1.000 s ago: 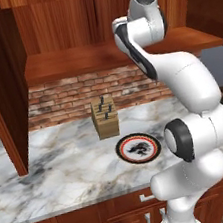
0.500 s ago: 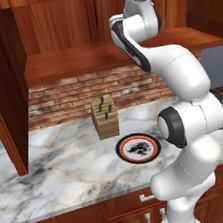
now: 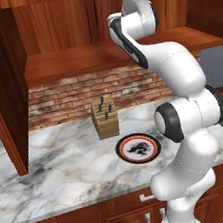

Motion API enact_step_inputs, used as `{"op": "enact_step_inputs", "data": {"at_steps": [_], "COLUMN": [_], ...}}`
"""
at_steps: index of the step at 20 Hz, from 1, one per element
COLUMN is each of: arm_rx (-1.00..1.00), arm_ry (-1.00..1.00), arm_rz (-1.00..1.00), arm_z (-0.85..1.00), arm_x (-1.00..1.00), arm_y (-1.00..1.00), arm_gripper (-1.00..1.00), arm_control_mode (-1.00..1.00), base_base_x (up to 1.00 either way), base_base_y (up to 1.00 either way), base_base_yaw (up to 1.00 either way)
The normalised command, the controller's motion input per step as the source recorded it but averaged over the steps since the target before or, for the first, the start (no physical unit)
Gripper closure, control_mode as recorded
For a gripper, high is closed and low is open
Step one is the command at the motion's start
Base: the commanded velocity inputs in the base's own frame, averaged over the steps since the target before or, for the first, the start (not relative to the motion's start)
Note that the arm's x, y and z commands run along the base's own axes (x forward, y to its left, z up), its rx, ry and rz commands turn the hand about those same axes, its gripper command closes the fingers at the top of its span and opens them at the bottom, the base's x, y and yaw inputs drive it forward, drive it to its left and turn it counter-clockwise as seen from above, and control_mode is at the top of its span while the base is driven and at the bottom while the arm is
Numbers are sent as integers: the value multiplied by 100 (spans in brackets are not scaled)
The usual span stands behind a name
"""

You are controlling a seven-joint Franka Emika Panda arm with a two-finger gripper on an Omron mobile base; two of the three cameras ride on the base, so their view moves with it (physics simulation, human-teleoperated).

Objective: Move the hot dog bun to the plate on the dining table and place the condiment next to that plate. Then navigate to the fridge and take the sausage and place it on the plate as well.

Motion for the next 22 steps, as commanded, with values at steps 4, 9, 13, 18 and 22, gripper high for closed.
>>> {"op": "enact_step_inputs", "data": {"at_steps": [4,9,13,18,22], "arm_rx": [0,0,0,0,0], "arm_ry": [0,0,0,0,0], "arm_rz": [0,0,0,0,0], "arm_z": [0,-4,-9,-1,0], "arm_x": [8,14,18,19,22], "arm_y": [0,-4,-13,-3,0], "arm_gripper": [-100,-100,-100,-100,-100], "arm_control_mode": [-100,-100,-100,-100,-100], "base_base_x": [0,0,0,0,0], "base_base_y": [0,0,0,0,0], "base_base_yaw": [0,0,0,0,0]}}
